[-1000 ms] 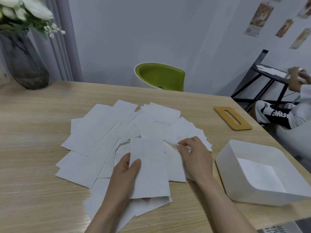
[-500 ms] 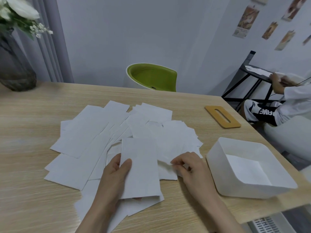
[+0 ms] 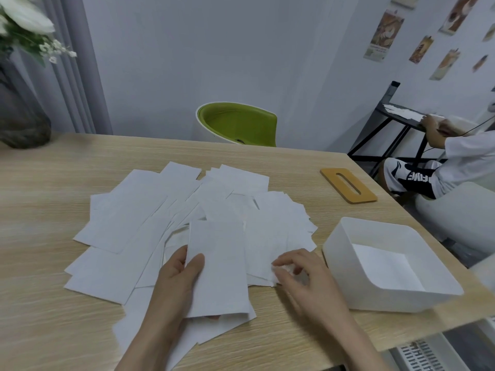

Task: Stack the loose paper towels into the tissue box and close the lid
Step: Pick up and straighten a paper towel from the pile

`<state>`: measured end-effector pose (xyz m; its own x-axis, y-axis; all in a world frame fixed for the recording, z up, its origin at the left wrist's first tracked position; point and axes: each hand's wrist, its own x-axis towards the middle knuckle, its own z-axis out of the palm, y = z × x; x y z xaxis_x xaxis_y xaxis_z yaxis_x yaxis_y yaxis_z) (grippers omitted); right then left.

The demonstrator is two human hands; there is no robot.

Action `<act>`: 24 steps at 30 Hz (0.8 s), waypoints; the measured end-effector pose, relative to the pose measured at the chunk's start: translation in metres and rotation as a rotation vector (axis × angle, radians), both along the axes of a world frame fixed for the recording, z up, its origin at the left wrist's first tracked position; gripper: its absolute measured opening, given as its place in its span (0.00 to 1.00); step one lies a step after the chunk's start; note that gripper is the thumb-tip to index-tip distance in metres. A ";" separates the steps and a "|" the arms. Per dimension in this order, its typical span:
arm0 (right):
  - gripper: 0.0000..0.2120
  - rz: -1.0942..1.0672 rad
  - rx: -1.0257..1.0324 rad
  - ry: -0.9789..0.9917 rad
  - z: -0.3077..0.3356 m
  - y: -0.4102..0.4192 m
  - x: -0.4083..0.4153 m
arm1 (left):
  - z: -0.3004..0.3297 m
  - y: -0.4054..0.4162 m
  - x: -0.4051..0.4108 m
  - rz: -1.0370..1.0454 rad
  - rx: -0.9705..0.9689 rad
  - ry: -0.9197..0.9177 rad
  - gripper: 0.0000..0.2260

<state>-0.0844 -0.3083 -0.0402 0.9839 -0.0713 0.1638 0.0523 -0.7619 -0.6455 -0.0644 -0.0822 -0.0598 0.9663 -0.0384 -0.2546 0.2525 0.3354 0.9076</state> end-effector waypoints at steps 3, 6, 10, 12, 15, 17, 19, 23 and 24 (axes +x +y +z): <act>0.13 -0.094 -0.117 0.005 -0.002 0.005 0.007 | -0.001 0.001 0.001 -0.004 0.007 0.003 0.07; 0.31 -0.127 -0.262 0.129 -0.008 0.009 0.014 | -0.002 0.001 0.001 -0.003 0.009 0.007 0.07; 0.34 -0.146 -0.235 0.140 -0.016 0.015 0.018 | -0.002 0.001 0.000 -0.008 0.017 0.006 0.07; 0.32 -0.160 -0.178 0.099 -0.016 0.017 0.018 | -0.002 0.000 0.000 -0.012 0.014 0.003 0.07; 0.29 -0.187 -0.112 0.039 -0.018 0.018 0.019 | -0.001 0.001 0.000 -0.016 0.015 0.000 0.07; 0.28 -0.216 -0.088 0.008 -0.019 0.019 0.019 | 0.000 0.001 -0.001 -0.018 0.013 0.000 0.07; 0.29 -0.262 -0.016 -0.023 -0.020 0.021 0.020 | 0.001 0.000 -0.002 -0.018 0.009 -0.001 0.07; 0.35 -0.357 0.264 0.029 -0.017 0.022 0.023 | 0.002 0.000 -0.002 -0.013 0.022 0.003 0.07; 0.35 -0.375 0.338 0.071 -0.015 0.022 0.024 | 0.003 0.000 -0.002 -0.014 0.025 0.005 0.07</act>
<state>-0.0602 -0.2860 -0.0556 0.8885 -0.4589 0.0039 -0.2379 -0.4677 -0.8513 -0.0664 -0.0822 -0.0570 0.9644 -0.0452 -0.2605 0.2615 0.3089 0.9145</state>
